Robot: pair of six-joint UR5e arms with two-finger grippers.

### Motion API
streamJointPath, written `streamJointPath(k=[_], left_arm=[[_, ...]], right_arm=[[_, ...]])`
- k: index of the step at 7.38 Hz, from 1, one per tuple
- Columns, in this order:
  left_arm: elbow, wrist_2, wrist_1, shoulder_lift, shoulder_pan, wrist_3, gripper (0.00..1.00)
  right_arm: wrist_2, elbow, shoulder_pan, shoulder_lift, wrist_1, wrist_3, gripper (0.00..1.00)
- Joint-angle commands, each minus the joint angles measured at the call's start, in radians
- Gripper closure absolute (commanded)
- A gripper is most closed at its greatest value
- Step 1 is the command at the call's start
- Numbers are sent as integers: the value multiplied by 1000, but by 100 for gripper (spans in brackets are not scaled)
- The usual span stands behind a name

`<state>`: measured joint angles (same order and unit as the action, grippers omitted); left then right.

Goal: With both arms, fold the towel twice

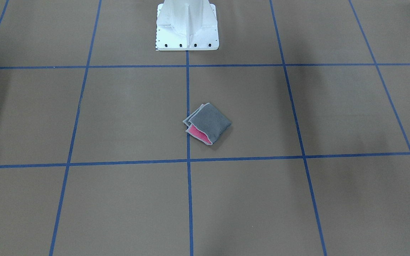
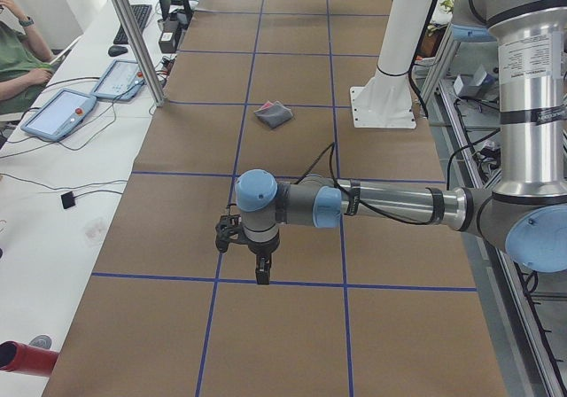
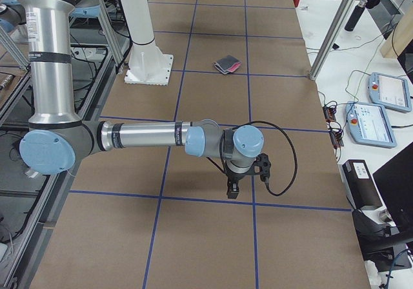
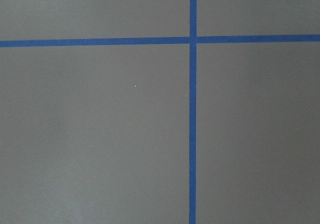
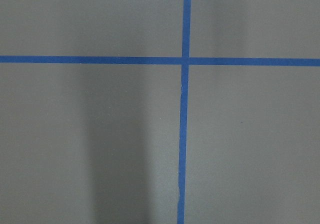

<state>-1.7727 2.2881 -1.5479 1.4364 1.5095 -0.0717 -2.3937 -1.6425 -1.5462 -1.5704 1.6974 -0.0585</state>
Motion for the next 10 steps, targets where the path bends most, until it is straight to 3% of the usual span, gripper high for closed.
streamJointPath(k=[1, 4, 10], left_arm=[[-2, -6, 0, 4, 0, 0, 0], [-2, -6, 0, 1, 0, 0, 0], [-4, -6, 2, 9, 0, -2, 0]], right_arm=[[10, 1, 0, -23, -114, 23, 0], [13, -10, 0, -16, -120, 110, 0], [8, -8, -2, -60, -125, 111, 0]])
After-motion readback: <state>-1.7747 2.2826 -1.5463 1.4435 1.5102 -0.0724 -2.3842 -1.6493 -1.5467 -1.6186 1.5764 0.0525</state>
